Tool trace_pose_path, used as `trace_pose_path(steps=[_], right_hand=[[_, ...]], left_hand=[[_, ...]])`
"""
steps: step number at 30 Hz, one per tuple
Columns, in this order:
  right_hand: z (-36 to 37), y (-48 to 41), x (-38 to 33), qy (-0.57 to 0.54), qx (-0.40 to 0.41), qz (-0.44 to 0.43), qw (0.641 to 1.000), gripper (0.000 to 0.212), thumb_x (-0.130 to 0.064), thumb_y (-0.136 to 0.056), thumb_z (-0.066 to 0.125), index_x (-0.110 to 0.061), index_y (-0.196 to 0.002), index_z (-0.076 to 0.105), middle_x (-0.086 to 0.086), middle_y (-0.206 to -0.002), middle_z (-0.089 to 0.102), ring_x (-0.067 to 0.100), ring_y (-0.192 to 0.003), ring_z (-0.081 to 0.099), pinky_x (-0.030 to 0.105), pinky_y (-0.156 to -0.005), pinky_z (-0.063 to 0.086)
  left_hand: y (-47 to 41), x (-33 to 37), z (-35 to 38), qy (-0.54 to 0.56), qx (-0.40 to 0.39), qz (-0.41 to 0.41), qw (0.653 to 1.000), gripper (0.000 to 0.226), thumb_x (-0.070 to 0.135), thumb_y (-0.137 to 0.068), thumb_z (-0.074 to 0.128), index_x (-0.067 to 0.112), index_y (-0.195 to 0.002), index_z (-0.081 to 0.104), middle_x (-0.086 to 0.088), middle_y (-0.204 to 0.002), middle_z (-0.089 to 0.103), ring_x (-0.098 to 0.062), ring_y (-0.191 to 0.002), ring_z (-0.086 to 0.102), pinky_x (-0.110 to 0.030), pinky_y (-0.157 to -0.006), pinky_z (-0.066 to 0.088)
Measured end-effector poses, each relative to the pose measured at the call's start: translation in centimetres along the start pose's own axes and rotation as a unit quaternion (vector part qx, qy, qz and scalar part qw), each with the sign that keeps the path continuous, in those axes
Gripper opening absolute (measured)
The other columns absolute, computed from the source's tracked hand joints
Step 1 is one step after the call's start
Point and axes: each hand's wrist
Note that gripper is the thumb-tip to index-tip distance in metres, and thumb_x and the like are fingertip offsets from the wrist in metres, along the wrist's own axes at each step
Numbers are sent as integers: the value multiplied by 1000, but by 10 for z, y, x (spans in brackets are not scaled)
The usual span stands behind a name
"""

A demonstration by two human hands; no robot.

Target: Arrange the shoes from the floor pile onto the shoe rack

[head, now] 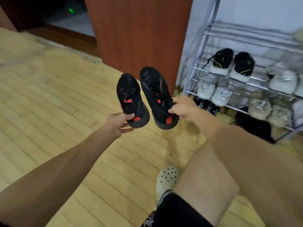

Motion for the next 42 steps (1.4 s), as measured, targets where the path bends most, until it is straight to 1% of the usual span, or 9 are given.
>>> trace_pose_path(steps=[3, 9, 13, 17, 22, 27, 31, 37, 42], right_hand=[[-54, 2, -5, -20, 67, -27, 997, 29, -21, -82, 69, 3, -98, 68, 17, -87, 71, 31, -72, 67, 38, -68, 58], [-172, 14, 10, -73, 196, -34, 977, 26, -21, -85, 70, -2, -103, 72, 14, -102, 73, 30, -94, 68, 33, -72, 52], [-242, 9, 36, -133, 246, -19, 960, 22, -16, -77, 72, -3, -94, 73, 20, -98, 74, 37, -90, 71, 50, -81, 58], [-307, -2, 61, -193, 278, -7, 941, 6, -8, -78, 72, -9, -84, 74, 14, -95, 75, 32, -90, 72, 50, -85, 57], [-366, -39, 86, -259, 292, 24, 920, 9, -2, -82, 70, -1, -90, 69, 15, -83, 68, 23, -68, 64, 29, -48, 56], [-389, -104, 106, -331, 270, 51, 903, 23, 1, -73, 75, 12, -90, 63, 30, -101, 69, 42, -91, 69, 59, -79, 56], [-387, -132, 102, -351, 226, 63, 906, 8, 0, -85, 67, 3, -82, 61, 14, -69, 70, 23, -56, 67, 31, -41, 57], [-373, -153, 102, -277, 229, 53, 932, 31, -26, -87, 69, -3, -107, 63, 18, -100, 66, 32, -84, 68, 34, -54, 57], [-357, -130, 96, -72, 310, 20, 948, 25, -25, -93, 53, -3, -85, 62, 7, -67, 53, 33, -73, 60, 30, -49, 46]], left_hand=[[6, 45, 36, 18, -21, 68, 997, 23, 8, -83, 71, 7, -104, 64, -6, -97, 70, -20, -84, 68, -40, -73, 59], [29, 135, 133, 3, -110, 182, 977, 15, 1, -83, 69, 10, -95, 66, -8, -93, 70, -17, -74, 67, -27, -47, 59], [40, 181, 207, -14, -156, 214, 964, 23, -1, -80, 71, 7, -102, 68, -7, -101, 70, -22, -80, 69, -30, -53, 61], [33, 224, 276, -52, -189, 242, 950, 45, 0, -76, 75, 3, -119, 63, -8, -112, 71, -24, -81, 71, -31, -51, 60], [10, 268, 350, -110, -209, 242, 941, 43, -2, -80, 72, 1, -121, 61, -13, -116, 68, -30, -96, 67, -41, -70, 57], [-34, 284, 400, -164, -185, 220, 944, 24, 1, -81, 71, 0, -103, 62, -22, -108, 67, -32, -80, 67, -37, -52, 56], [-65, 282, 418, -206, -174, 221, 937, 15, 3, -82, 71, 8, -79, 57, -16, -94, 66, -23, -63, 64, -34, -44, 54], [-75, 279, 415, -239, -183, 201, 932, 27, 13, -87, 67, 1, -111, 62, -17, -102, 69, -26, -74, 66, -34, -57, 54], [-46, 267, 404, -245, -192, 264, 913, 14, 4, -83, 67, 11, -95, 69, -16, -106, 70, -31, -96, 68, -44, -83, 58]])
Point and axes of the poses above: each hand's wrist, its own y-axis away from the middle knuckle, its own z-axis out of the palm, x = y × z
